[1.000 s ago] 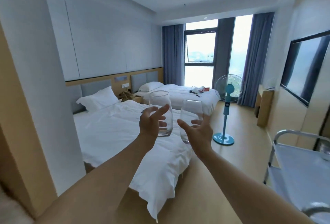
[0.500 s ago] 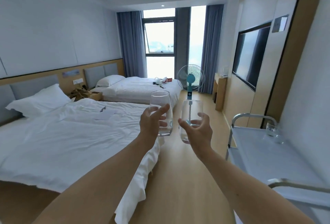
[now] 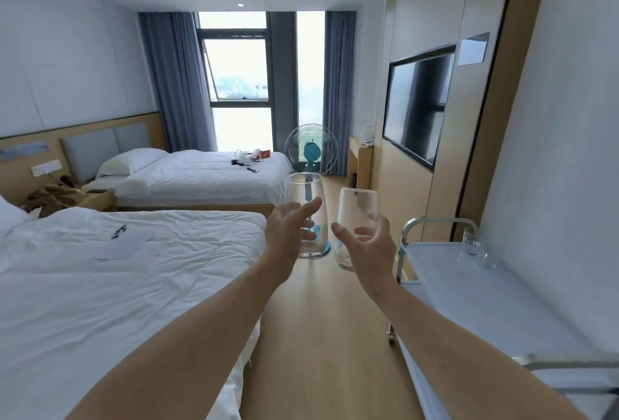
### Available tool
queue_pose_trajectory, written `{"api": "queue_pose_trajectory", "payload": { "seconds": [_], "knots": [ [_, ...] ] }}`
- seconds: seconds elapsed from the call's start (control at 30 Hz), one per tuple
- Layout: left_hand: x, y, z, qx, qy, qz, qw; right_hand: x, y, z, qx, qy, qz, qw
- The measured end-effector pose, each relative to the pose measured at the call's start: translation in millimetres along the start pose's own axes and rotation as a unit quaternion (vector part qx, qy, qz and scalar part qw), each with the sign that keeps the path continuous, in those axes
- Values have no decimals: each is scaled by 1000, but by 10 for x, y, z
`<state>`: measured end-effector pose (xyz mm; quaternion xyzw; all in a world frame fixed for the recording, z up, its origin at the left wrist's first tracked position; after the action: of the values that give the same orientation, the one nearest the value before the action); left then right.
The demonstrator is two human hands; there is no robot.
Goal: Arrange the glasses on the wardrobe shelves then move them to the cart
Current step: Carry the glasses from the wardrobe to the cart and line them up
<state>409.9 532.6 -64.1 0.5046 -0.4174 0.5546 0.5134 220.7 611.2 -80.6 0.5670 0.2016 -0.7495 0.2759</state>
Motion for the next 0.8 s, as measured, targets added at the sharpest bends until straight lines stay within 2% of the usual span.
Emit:
{"api": "queue_pose_trajectory", "payload": {
  "seconds": [0.47,0.8],
  "knots": [
    [-615,256,1293,-34,-61,-24,997,590,736,719,32,27,-45,998],
    [-959,1038,2239,-46,-62,-8,997,1110,1232,1800,34,32,-40,998]
  ]
}}
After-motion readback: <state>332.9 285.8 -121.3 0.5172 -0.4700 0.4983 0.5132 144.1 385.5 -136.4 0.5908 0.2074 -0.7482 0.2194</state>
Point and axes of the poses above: each hand's wrist, its own z-axis towards the middle knuckle, its own y-axis out of the palm, x = y × z, the point moved 9 cm from there along z, towards the middle knuckle, and after that the axes turned 11 degrees about x, right-handed, at the moved point
